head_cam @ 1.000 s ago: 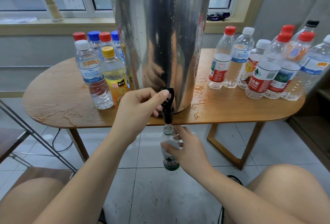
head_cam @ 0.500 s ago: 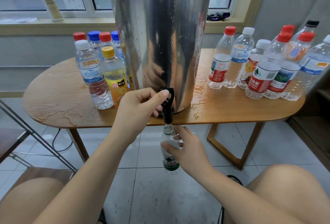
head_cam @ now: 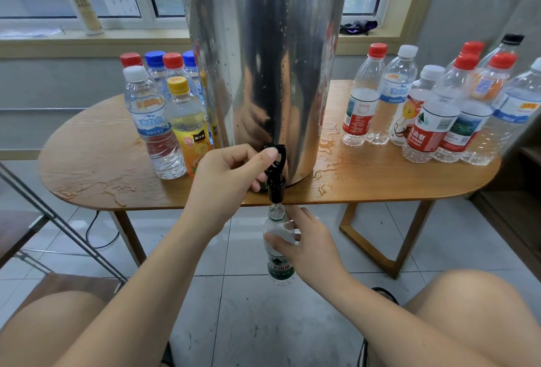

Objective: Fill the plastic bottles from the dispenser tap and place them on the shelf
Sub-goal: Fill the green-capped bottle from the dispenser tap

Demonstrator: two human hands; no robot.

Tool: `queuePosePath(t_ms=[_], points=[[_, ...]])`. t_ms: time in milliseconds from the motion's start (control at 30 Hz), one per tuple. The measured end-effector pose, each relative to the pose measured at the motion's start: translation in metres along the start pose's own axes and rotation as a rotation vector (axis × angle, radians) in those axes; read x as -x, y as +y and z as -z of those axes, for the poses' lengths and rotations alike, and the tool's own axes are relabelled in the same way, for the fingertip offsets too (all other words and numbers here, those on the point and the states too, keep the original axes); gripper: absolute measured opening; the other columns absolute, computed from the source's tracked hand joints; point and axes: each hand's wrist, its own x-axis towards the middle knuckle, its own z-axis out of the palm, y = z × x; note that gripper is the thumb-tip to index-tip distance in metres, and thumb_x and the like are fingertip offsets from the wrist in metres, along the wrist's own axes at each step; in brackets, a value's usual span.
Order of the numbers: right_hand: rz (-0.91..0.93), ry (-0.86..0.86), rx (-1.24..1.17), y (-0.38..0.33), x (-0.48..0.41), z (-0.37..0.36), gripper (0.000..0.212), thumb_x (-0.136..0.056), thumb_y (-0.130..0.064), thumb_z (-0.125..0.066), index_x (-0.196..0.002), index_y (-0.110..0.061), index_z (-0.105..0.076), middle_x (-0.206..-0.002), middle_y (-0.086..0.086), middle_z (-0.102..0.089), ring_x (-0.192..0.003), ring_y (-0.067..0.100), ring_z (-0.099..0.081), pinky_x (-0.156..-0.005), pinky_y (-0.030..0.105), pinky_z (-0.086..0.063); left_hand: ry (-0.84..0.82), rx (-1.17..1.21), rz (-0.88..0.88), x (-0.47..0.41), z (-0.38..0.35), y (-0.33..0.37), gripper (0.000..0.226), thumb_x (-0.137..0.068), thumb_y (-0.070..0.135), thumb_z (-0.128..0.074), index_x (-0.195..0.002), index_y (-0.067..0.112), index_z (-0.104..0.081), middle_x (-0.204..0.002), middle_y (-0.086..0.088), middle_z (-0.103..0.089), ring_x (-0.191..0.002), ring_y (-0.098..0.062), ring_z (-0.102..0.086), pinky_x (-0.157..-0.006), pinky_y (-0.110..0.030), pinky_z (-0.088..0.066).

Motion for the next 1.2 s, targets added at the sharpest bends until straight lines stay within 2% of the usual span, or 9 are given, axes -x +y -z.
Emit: queuePosePath(t_ms=[1200], points=[[0.01,0.01,-0.03,0.0058,-0.0012,-0.003,0.049,-0.093,-0.056,-0.075,-0.138,-0.05,-0.055,-0.119,-0.026,-0.062,-0.111,-0.001,-0.061,-0.093,0.04,-0.059,-0.004,0.014,-0.007,0.0005,0.0,-0.0001,0.043,-0.101,0.045,-0.075,-0.075,0.01,-0.075,-0.067,-0.01,-0.069,-0.065,-0.013,-0.061,-0.067,-0.028,-0.045]])
